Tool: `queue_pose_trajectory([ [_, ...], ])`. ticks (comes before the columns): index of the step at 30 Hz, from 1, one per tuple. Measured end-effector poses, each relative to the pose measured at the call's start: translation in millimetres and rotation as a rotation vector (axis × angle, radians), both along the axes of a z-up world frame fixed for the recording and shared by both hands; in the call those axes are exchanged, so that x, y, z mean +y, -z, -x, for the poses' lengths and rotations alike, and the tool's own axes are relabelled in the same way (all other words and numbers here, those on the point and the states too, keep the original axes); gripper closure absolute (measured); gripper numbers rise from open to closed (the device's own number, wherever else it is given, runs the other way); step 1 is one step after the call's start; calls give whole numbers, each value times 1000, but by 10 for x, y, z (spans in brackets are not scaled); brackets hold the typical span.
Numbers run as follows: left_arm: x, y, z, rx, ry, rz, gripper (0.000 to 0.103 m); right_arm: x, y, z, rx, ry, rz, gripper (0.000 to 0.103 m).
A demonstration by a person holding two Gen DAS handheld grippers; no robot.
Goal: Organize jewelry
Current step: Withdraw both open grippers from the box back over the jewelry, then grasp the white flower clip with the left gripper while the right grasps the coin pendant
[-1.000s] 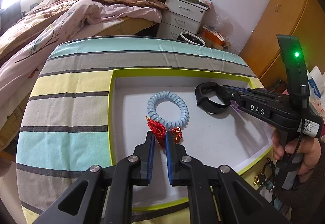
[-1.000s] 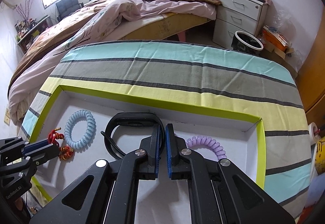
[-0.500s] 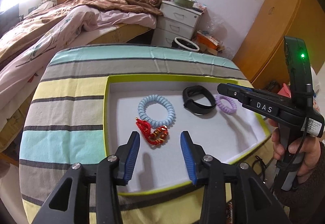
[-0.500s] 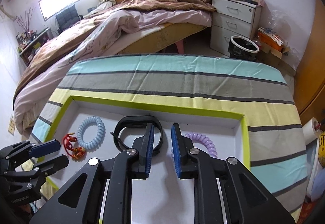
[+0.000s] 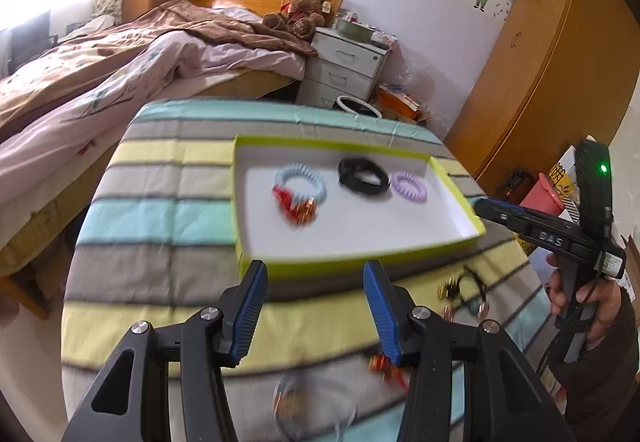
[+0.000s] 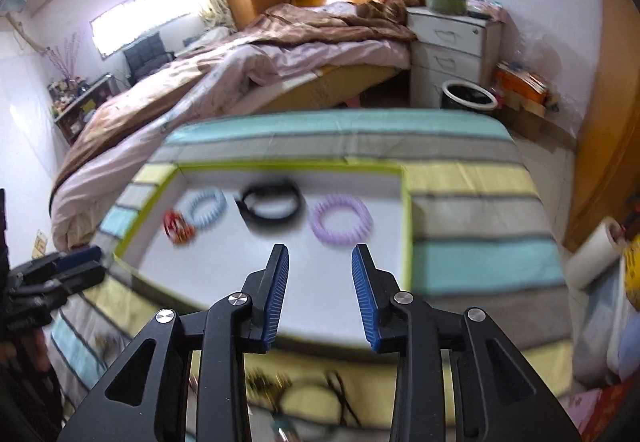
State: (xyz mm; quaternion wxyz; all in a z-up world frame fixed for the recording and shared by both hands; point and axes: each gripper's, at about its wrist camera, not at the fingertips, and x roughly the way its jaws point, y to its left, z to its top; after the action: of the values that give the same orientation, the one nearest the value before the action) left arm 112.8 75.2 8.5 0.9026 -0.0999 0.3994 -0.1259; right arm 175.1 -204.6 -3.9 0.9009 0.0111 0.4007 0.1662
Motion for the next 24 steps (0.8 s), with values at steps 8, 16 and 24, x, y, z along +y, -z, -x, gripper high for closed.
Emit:
queue_pose_trajectory([
  [8,124,132,390,27,-37,18,53,-241,176,442,41,-17,-88,69],
  [16,105,256,604,46,-45,36,53,-97,328,629,82,-138,-128,69],
  [24,132,292,689,53,-60,26,53,111,416,641,83,-178,21,69],
])
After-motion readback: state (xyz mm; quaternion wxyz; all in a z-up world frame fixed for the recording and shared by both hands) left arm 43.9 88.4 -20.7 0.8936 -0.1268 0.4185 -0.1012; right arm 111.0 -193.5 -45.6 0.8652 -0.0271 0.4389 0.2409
